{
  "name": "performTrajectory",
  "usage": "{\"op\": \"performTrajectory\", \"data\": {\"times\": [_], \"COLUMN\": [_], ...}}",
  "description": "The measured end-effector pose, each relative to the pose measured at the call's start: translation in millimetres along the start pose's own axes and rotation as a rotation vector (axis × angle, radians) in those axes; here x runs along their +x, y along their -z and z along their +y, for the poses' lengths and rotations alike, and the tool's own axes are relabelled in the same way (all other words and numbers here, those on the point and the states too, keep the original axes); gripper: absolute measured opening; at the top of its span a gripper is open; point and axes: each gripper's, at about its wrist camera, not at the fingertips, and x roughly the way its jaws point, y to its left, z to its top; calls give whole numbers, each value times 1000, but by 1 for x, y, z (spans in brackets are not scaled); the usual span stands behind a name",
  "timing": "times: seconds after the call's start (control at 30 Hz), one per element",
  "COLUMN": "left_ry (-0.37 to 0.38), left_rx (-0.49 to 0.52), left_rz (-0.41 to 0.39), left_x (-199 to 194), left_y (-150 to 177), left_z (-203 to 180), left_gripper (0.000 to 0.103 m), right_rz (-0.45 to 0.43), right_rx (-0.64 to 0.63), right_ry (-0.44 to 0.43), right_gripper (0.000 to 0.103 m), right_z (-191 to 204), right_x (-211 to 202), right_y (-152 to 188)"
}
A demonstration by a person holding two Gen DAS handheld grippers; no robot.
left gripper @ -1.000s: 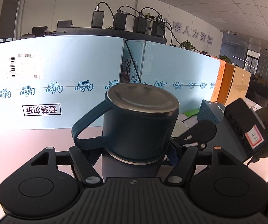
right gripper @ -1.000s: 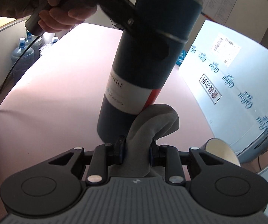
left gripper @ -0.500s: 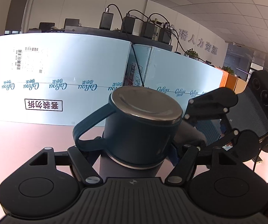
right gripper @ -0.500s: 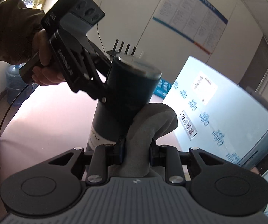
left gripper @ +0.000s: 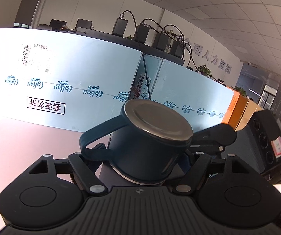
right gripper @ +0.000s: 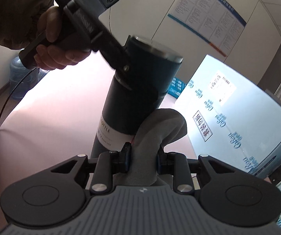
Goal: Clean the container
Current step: 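Rub the cloth along the bottle body with the right gripper while the left gripper tilts it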
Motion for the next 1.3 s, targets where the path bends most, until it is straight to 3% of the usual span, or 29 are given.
{"op": "performTrajectory", "data": {"times": [0.33,0.47,0.7,0.83,1.17,1.3], "left_ry": [-20,-14,13,19,-8,-46], "left_rx": [-109,-86,-180,-212,-217,-213], "left_rz": [-56,-35,-61,-71,-75,-62], "left_x": [-8,-9,-8,-7,-7,-3], "left_y": [5,3,4,4,4,1], "left_z": [9,6,10,10,6,0], "left_gripper": [75,75,84,86,86,86], "right_rz": [3,-2,-130,-128,191,182], "right_rx": [48,62,21,53,136,146], "right_ry": [-33,-44,20,7,-82,-87], "right_gripper": [27,27,27,27,27,27], "right_z": [-2,-4,-9,-9,27,30], "right_x": [8,9,-18,-10,39,33], "right_y": [-1,-3,-13,-10,27,25]}}
